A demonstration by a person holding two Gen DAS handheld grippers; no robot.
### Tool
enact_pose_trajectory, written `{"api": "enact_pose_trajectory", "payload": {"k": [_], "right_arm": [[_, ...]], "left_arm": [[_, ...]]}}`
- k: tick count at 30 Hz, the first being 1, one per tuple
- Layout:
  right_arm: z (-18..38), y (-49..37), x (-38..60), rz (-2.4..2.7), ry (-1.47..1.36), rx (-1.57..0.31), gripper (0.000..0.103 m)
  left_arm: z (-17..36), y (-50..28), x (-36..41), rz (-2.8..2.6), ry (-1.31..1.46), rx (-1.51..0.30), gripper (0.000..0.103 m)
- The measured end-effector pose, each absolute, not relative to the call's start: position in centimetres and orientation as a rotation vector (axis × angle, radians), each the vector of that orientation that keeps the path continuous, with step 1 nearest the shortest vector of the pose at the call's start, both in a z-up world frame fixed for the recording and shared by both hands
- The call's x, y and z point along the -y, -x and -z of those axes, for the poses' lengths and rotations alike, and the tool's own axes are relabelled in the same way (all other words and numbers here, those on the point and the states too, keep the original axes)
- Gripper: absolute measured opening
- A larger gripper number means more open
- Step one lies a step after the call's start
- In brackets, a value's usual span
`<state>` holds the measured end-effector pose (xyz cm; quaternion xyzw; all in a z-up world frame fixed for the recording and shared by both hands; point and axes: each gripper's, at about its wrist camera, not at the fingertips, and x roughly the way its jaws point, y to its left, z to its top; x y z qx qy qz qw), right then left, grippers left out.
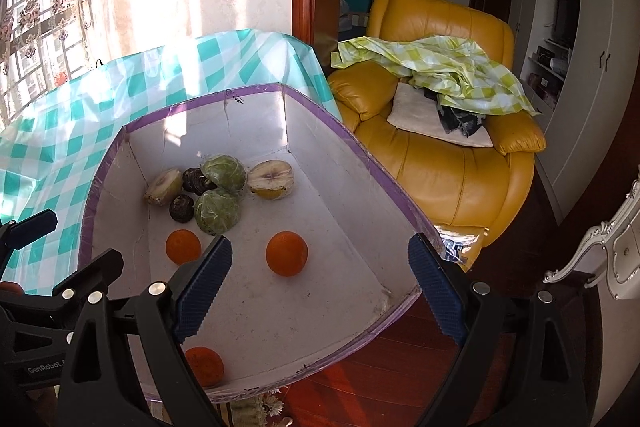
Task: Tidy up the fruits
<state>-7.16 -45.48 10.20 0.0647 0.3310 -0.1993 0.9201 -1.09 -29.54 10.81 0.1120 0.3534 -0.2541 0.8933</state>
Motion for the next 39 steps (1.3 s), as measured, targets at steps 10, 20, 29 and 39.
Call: {"api": "enact_pose_trajectory", "payload": {"k": [10, 20, 29, 39], "right_arm": [[-9.50, 7.11, 45.63, 0.390, -0.154, -0.704, 0.087], [-9.39, 7.41, 45.97, 0.394, -0.160, -0.703, 0.088], [-9.36, 7.48, 46.03, 0.395, -0.162, -0.703, 0.088], [-9.38, 7.46, 46.01, 0.396, -0.161, -0.703, 0.088]], "left_arm": [[-10.46, 1.19, 29.72, 0.549, -0.236, -0.745, 0.101], [-10.48, 1.27, 29.72, 0.550, -0.237, -0.745, 0.101], [-10.42, 1.29, 29.80, 0.550, -0.236, -0.746, 0.101], [-10.66, 1.68, 30.01, 0.561, -0.237, -0.744, 0.101]]}}
